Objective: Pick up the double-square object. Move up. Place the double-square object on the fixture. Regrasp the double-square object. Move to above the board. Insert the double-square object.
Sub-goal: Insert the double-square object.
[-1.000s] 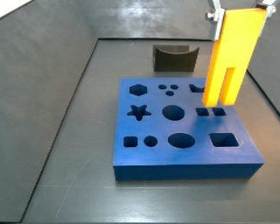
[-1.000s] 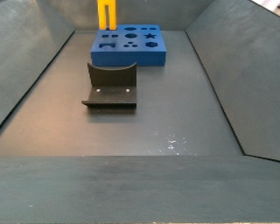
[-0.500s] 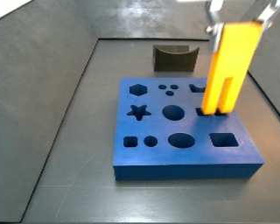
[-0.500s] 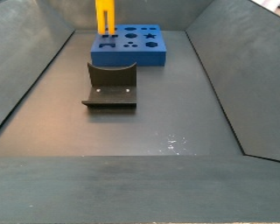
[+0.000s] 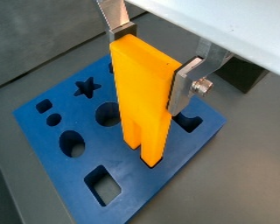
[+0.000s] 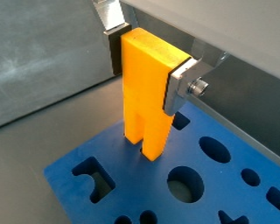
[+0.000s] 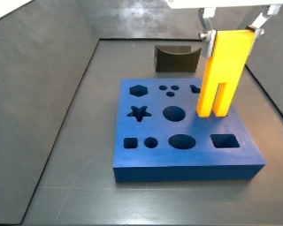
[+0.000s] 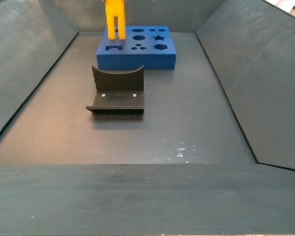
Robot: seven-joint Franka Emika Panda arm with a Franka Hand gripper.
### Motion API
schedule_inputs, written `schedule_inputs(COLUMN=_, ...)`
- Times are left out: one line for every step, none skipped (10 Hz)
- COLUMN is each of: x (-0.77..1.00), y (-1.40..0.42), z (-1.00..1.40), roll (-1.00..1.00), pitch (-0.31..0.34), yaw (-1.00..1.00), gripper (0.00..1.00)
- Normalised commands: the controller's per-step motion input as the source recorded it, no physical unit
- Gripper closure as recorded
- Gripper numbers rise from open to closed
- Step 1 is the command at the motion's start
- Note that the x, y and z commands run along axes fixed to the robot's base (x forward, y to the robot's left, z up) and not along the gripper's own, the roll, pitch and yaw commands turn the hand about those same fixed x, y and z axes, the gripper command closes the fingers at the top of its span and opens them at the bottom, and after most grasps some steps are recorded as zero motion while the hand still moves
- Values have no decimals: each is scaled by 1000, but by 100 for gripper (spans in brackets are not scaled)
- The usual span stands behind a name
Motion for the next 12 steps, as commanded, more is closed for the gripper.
schedule_inputs(x=0, y=31, z=0, roll=0, pitch=0, yaw=0, gripper=100)
schedule_inputs(x=0, y=0, z=-57, roll=4, pitch=0, yaw=0, gripper=100)
schedule_inputs(x=43, y=-106, z=-509, roll=190, pitch=0, yaw=0, gripper=100)
schedule_inputs(x=63, y=-166, z=-803, roll=273, pitch=-26, yaw=0, gripper=100)
schedule_inputs(x=46, y=-166, z=-837, roll=246, pitch=-54, yaw=0, gripper=100)
schedule_inputs(x=26, y=-169, z=-854, roll=230, pitch=-67, yaw=0, gripper=100)
schedule_inputs(x=0, y=-131, z=-840, roll=237, pitch=-66, yaw=34, gripper=100)
schedule_inputs(x=0, y=114, z=0, roll=-56, pitch=21, yaw=0, gripper=100)
schedule_inputs(x=0, y=29, z=0, roll=-31, pitch=0, yaw=0, gripper=100)
schedule_inputs(x=0, y=0, z=0, roll=-13, pitch=0, yaw=0, gripper=100)
schedule_inputs(x=0, y=0, z=0, roll=0, pitch=0, yaw=0, gripper=0)
schedule_inputs(x=0, y=0, z=0, roll=0, pitch=0, yaw=0, gripper=0)
